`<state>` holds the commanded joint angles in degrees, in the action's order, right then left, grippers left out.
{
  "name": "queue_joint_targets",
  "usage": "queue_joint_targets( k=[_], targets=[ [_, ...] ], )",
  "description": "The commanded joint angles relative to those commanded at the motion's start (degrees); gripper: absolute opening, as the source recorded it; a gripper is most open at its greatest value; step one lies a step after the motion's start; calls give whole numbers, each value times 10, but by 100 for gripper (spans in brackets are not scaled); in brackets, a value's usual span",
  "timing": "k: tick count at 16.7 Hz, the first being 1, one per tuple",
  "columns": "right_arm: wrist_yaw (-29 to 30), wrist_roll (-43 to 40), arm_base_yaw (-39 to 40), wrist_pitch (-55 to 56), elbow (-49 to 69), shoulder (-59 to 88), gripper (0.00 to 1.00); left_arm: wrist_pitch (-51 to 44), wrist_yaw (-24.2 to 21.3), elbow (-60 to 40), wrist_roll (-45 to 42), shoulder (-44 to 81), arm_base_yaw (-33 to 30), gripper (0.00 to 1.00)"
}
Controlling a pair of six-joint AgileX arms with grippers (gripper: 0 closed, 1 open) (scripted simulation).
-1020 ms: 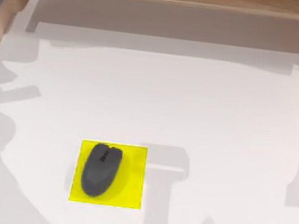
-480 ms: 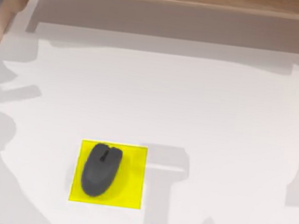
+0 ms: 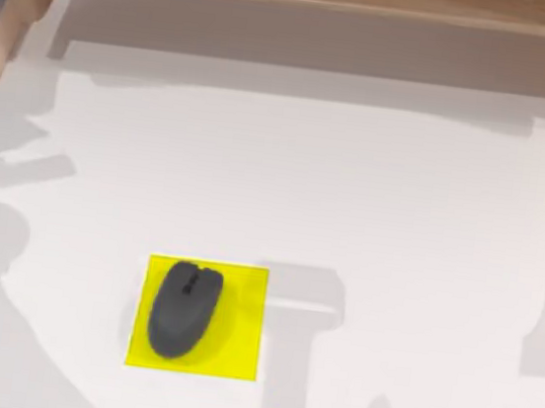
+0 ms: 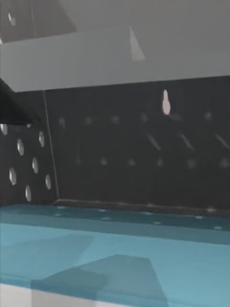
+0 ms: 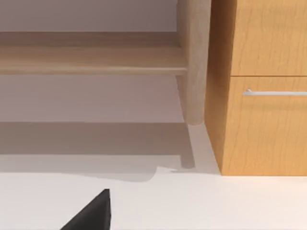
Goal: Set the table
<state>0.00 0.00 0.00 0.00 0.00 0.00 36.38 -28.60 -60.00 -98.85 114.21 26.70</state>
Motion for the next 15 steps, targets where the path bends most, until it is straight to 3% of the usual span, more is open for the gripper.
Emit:
queue_joint_targets(
  k=[7, 15],
  targets=[
    [0, 0, 0, 0, 0, 0, 100, 4, -3, 7, -1, -9, 5, 100],
    [0, 0, 0, 0, 0, 0, 100, 26, -35, 104, -13, -76, 39, 100]
  ],
)
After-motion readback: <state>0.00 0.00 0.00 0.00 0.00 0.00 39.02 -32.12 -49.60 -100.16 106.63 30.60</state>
